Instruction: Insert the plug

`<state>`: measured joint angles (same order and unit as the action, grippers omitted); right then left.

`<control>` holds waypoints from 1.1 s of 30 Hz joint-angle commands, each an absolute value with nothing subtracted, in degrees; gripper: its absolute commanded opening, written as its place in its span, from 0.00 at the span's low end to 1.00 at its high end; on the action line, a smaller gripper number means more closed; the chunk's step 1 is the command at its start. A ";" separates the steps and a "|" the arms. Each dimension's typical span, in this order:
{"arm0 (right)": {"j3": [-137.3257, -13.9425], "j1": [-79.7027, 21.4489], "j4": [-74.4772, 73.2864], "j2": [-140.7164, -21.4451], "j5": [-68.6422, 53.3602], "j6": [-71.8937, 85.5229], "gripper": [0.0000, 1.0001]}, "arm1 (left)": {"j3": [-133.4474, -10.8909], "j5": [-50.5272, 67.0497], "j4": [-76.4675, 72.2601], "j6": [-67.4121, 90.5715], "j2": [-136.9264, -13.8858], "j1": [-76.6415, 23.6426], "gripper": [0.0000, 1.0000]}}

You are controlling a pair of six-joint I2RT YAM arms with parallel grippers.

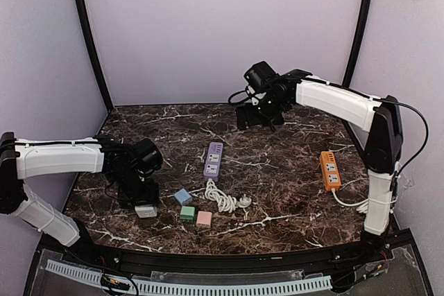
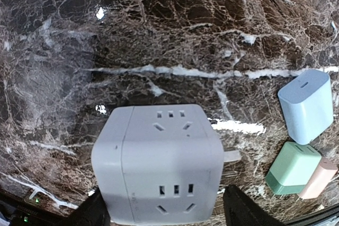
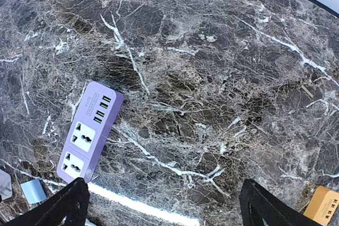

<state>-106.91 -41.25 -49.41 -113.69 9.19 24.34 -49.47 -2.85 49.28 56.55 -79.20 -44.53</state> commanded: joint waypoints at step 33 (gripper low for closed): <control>-99.77 -39.73 -41.31 -107.38 -8.79 17.58 0.98 | -63.54 -12.88 40.04 22.58 -68.82 -44.82 0.01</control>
